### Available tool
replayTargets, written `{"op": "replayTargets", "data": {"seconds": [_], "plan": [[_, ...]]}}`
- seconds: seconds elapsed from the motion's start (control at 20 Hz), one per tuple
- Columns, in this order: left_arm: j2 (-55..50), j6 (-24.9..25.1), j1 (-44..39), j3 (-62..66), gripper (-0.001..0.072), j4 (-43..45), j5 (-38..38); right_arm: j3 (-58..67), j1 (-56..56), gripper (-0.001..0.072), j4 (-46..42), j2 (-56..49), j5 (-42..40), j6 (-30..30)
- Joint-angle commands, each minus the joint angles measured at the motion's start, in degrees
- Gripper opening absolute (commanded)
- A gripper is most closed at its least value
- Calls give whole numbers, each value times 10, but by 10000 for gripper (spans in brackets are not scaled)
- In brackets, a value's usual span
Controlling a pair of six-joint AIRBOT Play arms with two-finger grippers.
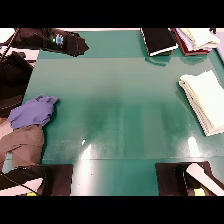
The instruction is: Fold the shirts.
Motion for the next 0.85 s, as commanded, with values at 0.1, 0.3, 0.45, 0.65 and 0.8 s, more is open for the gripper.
{"op": "replayTargets", "data": {"seconds": [0.1,0.3,0.45,0.65,0.8], "plan": [[1,-5,0,0,24,-6,19,9,191,602,84,43,-20,0],[1,-5,0,0,24,-6,37,9,365,593,78,32,-42,0],[1,-5,0,0,23,-6,55,9,455,174,78,16,-56,-3],[1,-5,0,0,24,-6,76,9,513,21,79,0,-65,-3],[1,-5,0,0,24,-6,89,9,520,21,80,0,-64,-3]]}}
